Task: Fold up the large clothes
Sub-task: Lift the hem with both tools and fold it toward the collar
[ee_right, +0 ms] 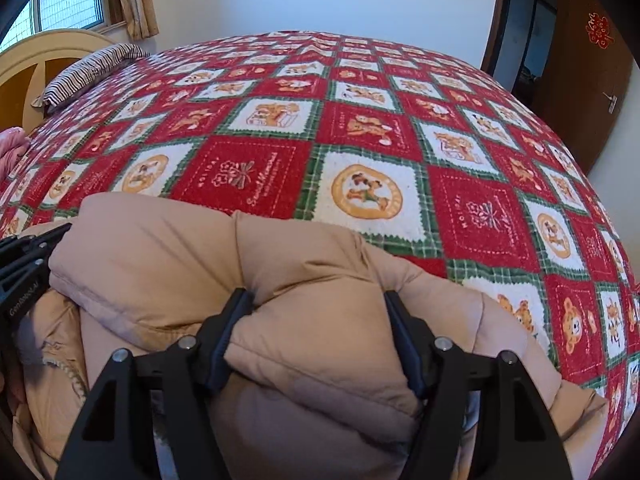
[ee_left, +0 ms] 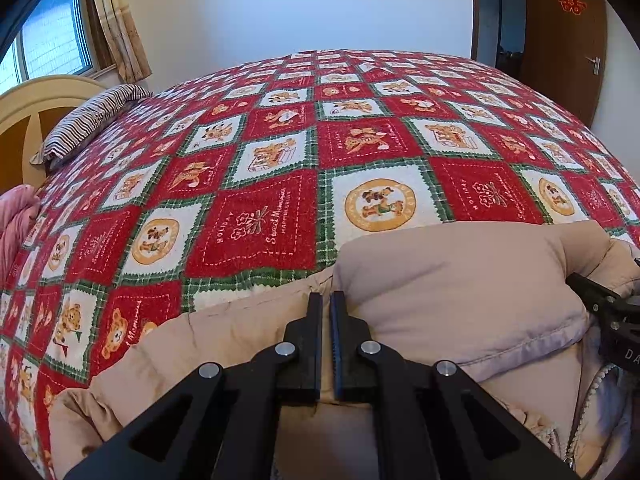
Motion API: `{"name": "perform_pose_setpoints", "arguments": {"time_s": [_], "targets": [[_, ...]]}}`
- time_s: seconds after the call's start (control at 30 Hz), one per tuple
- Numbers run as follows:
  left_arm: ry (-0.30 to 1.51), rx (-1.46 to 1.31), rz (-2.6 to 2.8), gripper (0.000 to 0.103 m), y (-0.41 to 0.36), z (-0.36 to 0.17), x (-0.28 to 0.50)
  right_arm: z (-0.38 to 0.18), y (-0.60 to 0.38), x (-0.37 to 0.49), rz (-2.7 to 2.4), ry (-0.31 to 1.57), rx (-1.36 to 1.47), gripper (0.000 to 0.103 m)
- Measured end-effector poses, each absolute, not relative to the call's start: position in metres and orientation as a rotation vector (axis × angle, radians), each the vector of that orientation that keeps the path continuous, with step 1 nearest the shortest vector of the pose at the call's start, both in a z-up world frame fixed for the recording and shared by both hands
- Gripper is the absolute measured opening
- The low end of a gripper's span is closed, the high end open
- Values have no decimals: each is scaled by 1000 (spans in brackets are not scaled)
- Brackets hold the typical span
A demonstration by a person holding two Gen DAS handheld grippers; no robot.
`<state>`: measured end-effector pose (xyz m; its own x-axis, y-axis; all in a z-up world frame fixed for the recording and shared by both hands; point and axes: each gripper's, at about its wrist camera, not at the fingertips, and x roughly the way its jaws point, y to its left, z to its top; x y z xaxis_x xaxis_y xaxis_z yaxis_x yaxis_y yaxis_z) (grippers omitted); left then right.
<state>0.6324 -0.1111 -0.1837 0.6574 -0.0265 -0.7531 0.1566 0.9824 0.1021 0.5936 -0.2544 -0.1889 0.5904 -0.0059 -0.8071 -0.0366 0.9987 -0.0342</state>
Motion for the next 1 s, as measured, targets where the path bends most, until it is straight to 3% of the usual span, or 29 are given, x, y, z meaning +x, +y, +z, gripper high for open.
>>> {"name": "perform_pose_setpoints", "arguments": {"time_s": [0.13, 0.2, 0.27, 0.33, 0.43, 0.63, 1.0], "targets": [[878, 151, -117, 4, -109, -174, 634, -191, -252, 594, 8, 934, -61, 70], [860, 55, -134, 16, -97, -152, 631, -188, -249, 593, 1, 937, -85, 70], [808, 5, -160, 75, -94, -127, 626, -177, -250, 589, 14, 926, -90, 68], [745, -37, -201, 86, -97, -107, 621, -159, -254, 578, 34, 874, -55, 67], [769, 22, -225, 86, -120, -106, 628, -138, -261, 569, 15, 806, -35, 67], [925, 83, -151, 87, -132, -179, 639, -164, -280, 576, -34, 896, -12, 67], [904, 76, -121, 98, -133, -192, 638, -187, -283, 578, -21, 920, 3, 71]]}}
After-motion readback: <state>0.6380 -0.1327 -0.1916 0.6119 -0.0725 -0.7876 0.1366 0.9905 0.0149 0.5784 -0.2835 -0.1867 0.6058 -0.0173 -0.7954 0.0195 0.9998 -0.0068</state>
